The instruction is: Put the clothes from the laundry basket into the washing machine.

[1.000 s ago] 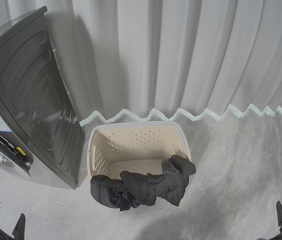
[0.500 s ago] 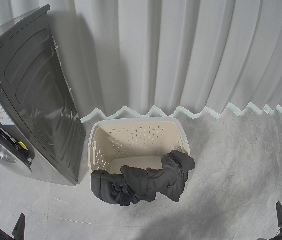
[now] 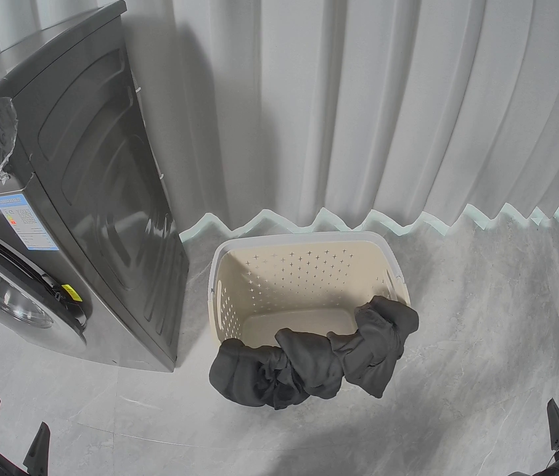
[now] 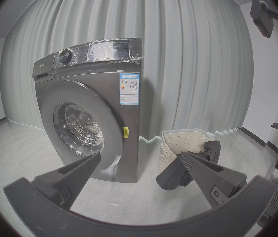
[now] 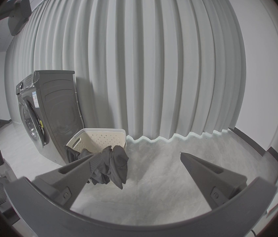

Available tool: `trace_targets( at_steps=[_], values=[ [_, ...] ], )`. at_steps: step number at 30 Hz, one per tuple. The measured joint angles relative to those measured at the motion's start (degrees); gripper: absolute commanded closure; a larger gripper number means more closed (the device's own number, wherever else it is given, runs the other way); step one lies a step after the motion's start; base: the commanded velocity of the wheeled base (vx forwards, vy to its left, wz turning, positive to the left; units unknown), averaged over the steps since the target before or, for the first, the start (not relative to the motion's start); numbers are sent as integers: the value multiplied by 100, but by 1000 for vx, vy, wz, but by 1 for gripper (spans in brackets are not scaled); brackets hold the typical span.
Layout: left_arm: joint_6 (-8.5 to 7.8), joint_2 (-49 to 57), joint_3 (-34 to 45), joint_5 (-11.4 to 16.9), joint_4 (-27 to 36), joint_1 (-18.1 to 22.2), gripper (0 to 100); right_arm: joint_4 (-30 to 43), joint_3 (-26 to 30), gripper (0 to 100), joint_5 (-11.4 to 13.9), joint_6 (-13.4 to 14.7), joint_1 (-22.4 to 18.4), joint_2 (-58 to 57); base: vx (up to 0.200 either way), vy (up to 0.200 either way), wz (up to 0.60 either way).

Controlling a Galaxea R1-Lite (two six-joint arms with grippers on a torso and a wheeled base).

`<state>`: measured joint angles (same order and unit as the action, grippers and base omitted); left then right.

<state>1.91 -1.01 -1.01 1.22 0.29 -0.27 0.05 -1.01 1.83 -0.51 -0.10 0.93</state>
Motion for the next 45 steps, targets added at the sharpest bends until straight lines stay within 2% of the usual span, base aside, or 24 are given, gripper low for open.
trace_targets(
  at_steps=[45],
  values=[
    [0, 0, 0, 0, -9, 2, 0, 6, 0, 0, 0, 0, 2, 0, 0, 200, 0]
  ],
)
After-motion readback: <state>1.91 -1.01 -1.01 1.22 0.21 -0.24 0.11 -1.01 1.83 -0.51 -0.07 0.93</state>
